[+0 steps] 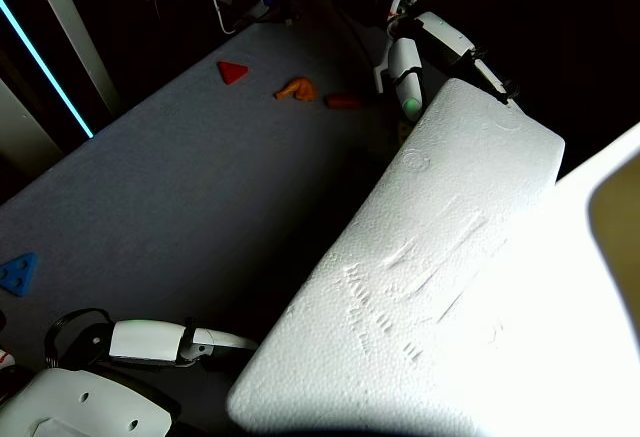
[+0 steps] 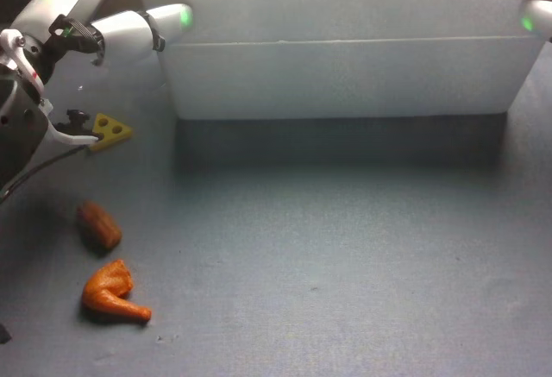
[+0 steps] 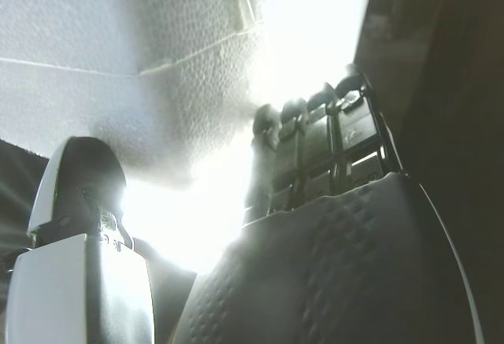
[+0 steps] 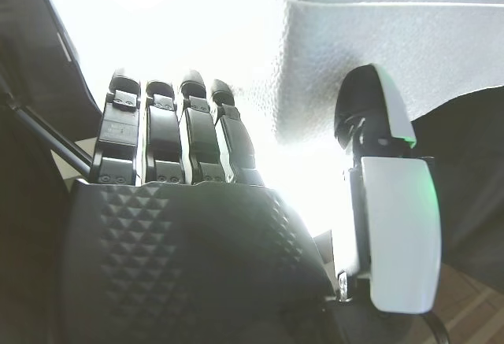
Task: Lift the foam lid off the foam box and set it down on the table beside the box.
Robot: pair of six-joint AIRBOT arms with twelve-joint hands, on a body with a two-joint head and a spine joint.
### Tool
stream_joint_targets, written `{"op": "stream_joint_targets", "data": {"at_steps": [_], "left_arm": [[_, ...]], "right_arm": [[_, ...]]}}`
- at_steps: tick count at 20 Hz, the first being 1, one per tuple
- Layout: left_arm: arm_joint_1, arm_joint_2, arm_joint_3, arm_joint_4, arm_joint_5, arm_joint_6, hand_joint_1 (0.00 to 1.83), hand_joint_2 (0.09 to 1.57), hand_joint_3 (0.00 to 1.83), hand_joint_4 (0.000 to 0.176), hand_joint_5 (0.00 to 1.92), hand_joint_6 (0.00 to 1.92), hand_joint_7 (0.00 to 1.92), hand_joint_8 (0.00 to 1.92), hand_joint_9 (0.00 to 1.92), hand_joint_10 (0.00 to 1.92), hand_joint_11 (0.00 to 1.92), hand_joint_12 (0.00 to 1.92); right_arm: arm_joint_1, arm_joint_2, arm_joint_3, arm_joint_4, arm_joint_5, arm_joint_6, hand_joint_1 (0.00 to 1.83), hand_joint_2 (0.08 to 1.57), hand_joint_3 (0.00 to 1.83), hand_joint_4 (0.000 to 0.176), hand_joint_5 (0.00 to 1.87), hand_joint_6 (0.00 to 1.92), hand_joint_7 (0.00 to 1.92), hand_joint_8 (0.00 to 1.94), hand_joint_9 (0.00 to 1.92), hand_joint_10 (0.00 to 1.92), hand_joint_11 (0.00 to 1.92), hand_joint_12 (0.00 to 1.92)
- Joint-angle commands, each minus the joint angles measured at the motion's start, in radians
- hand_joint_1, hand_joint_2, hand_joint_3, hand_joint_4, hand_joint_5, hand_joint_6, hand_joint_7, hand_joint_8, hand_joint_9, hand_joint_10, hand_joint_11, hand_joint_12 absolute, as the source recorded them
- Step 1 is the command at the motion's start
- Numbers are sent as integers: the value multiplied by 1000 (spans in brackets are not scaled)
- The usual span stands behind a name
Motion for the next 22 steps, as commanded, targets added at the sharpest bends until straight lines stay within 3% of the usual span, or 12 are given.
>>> {"op": "stream_joint_targets", "data": {"at_steps": [1, 4, 7, 8, 10, 11, 12, 14, 15, 17, 20, 22], "left_arm": [[-11, 9, -4, 47, -140, -12, 575, 1112, 7, 0, 262, 2, 140, 4, 98, 17, 9, 431], [-13, 19, -17, 57, -162, -13, 603, 1108, 0, 0, 257, 2, 175, 7, 147, 28, 0, 829], [-13, 24, -24, 65, -177, -15, 577, 1114, 2, 0, 247, 0, 109, 1, 89, 12, 0, 699], [-12, 29, -31, 70, -189, -17, 612, 1104, 1, 0, 251, 1, 99, 0, 71, 4, 0, 589], [-12, 41, -45, 78, -203, -17, 611, 1103, 1, 0, 253, 1, 104, 3, 83, 9, 0, 570], [-11, 48, -52, 82, -210, -17, 609, 1087, 0, 0, 261, 2, 94, 2, 63, 6, 0, 509], [-9, 55, -60, 86, -219, -16, 581, 1091, 0, 0, 266, 1, 78, 0, 48, 2, 0, 543], [-4, 73, -79, 92, -238, -10, 579, 1094, 1, 0, 262, 0, 51, 0, 23, 0, 0, 551], [-2, 82, -88, 96, -246, -7, 576, 1096, 1, 0, 261, 1, 35, 4, 4, 1, 0, 438], [1, 96, -105, 109, -263, -5, 569, 1076, 1, 0, 262, 0, 23, 5, 0, 0, 0, 111], [14, 120, -136, 122, -291, 1, 556, 1062, 0, 9, 264, 1, 53, 18, 13, 6, 28, 15], [26, 133, -156, 131, -313, 1, 498, 1063, 0, 0, 267, 2, 30, 5, 0, 0, 24, 23]], "right_arm": [[13, 10, -3, -59, 138, 15, 512, 1218, 9, 0, 154, 49, 100, 13, 39, 17, 0, 0], [13, 10, -16, -73, 153, 15, 452, 1229, 9, 0, 50, 7, 41, 0, 32, 17, 18, 16], [13, 10, -24, -82, 166, 15, 448, 1259, 0, 0, 257, 175, 187, 17, 108, 82, 0, 470], [13, 10, -33, -91, 173, 15, 434, 1255, 0, 0, 183, 143, 169, 5, 101, 82, 0, 464], [13, 16, -49, -102, 183, 15, 446, 1250, 0, 0, 24, 17, 67, 0, 24, 64, 0, 191], [13, 23, -56, -108, 187, 15, 515, 1233, 2, 0, 104, 68, 279, 106, 183, 390, 0, 1058], [13, 31, -64, -115, 191, 15, 551, 1220, 0, 0, 167, 457, 471, 434, 356, 906, 86, 1651], [13, 49, -84, -127, 206, 15, 563, 1212, 0, 0, 10, 835, 317, 741, 202, 1250, 3, 1897], [13, 62, -95, -133, 213, 15, 581, 1202, 0, 0, 1, 579, 178, 743, 64, 1248, 0, 1869], [13, 79, -114, -145, 226, 15, 569, 1177, 0, 0, 0, 459, 142, 714, 26, 1216, 0, 1820], [13, 107, -146, -177, 248, 13, 553, 1195, 1, 0, 44, 519, 206, 319, 0, 828, 0, 1562], [13, 125, -168, -191, 257, 5, 577, 1229, 2, 0, 71, 617, 278, 306, 22, 1038, 0, 1695]]}}
